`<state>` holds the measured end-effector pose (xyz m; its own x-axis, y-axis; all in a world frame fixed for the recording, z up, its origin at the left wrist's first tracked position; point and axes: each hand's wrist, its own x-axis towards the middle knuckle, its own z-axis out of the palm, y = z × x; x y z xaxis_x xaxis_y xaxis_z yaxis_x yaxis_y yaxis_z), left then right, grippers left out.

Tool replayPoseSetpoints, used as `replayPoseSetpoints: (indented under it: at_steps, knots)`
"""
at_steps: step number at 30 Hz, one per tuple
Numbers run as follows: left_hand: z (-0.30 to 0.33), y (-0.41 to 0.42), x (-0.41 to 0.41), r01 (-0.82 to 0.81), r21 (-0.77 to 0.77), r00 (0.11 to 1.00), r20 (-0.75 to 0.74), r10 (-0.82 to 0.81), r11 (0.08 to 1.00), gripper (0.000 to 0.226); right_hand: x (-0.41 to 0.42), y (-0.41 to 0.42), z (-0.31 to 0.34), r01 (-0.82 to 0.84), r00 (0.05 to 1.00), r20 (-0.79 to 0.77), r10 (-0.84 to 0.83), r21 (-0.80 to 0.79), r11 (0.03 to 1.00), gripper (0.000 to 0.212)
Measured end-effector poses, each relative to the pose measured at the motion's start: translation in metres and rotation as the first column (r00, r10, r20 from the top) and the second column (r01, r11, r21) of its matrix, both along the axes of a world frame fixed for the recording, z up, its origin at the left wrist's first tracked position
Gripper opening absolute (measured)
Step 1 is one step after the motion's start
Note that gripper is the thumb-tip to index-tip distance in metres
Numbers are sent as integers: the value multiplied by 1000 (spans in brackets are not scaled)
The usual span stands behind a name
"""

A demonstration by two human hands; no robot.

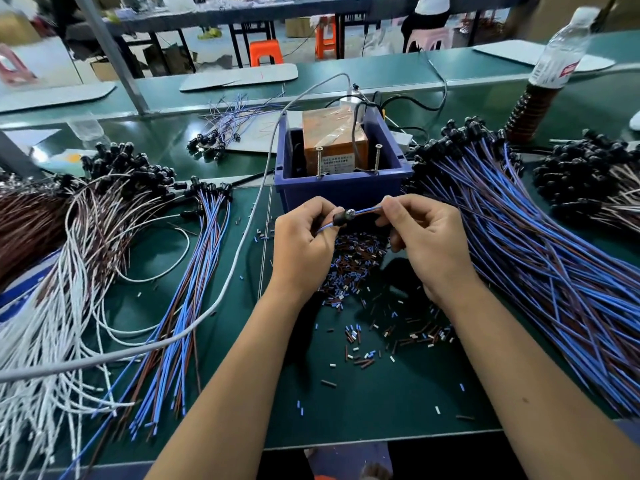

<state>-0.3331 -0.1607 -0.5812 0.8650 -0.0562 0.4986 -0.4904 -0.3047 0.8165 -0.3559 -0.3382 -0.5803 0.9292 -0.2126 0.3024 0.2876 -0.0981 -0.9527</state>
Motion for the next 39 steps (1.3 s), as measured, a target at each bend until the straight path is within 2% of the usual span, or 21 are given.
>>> replayPoseSetpoints:
  at_steps: [7,9,11,14,17,21,24,27,28,30,33,36,39]
  knots:
    - [2,1,-3,21,68,998,54,-24,997,18,0,-3,2,38,999,-5,-38,61,997,18]
    - [2,2,-2,-19,18,997,70,18,1000,20,1,-10,4,95,995,1,-96,155,983,19]
    - [3,1,-4,-64,-41,993,93,68,997,21,1,-12,4,122,992,-8,-122,174,977,17]
    - [4,-8,-8,-122,-67,984,119,130,990,19,-3,4,3,12,999,-47,-4,164,986,5]
    - [3,-14,-11,-131,-65,980,144,139,989,20,-7,26,4,-147,984,-47,170,320,936,10]
    - [4,-16,-14,-39,-7,984,173,39,999,16,-9,33,7,-159,985,2,174,415,896,9]
    - [5,-14,-12,-58,65,962,269,39,996,14,-10,28,7,-158,986,7,168,385,909,11]
    - [4,-12,-10,-132,105,938,334,90,986,12,-8,27,7,-116,993,25,115,366,923,3]
    - [4,-12,-10,-164,104,929,351,118,981,13,-8,26,7,-98,995,34,92,365,926,7]
    - [4,-11,-11,-246,60,902,381,205,967,14,-6,23,8,-97,995,40,88,382,919,15]
    - [7,-8,-11,-341,-42,860,389,329,939,13,-6,19,8,-116,993,63,99,391,913,15]
    - [8,-9,-11,-385,-106,846,356,397,917,10,-5,19,4,-12,992,127,-18,228,974,7]
    - [10,-11,-12,-465,-131,822,303,482,875,25,-3,20,1,121,972,185,-143,126,985,17]
